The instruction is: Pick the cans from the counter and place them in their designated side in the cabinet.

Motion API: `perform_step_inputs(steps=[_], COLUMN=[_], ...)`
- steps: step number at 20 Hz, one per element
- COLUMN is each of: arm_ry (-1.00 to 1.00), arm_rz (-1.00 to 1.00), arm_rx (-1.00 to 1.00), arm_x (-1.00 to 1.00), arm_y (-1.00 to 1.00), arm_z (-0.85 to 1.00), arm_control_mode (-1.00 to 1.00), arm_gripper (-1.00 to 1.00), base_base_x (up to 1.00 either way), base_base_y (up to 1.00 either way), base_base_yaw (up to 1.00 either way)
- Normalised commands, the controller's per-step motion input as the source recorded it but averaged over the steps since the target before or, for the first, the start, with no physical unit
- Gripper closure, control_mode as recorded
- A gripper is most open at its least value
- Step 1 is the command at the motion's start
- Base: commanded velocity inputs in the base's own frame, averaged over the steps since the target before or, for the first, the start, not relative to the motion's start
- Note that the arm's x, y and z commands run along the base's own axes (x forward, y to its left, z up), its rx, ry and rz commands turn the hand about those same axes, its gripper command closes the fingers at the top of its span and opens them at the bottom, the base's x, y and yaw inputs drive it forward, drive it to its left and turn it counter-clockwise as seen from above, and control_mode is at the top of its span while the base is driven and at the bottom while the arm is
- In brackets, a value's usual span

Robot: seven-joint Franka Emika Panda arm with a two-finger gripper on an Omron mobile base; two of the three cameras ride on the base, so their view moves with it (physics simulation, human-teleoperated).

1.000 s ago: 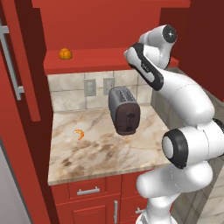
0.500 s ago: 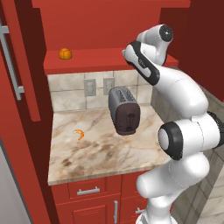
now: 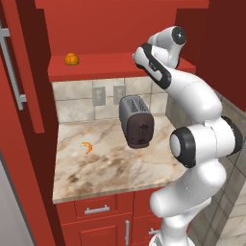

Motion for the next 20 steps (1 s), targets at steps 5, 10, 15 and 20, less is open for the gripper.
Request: perform_step_inputs(steps=[5,10,15,20], arm_ry=[0.00,0.01,0.02,0.05], arm_rz=[0.01,0.01,0.01,0.00], arm_rx=[0.00,0.00,0.00,0.00], arm_x=[0.27,0.28,0.26,0.21], arm_y=[0.00,0.00,0.00,0.00], arm_z=[-0.08,-0.12,-0.19,-0.25], arm_control_mode=[-1.00,-1.00,-1.00,-1.00], arm_gripper=[1.00,1.00,1.00,1.00], base_base_x=[0.00,0.00,0.00,0.00], base_base_y=[0.00,0.00,0.00,0.00], base_base_yaw=[0.00,0.00,0.00,0.00])
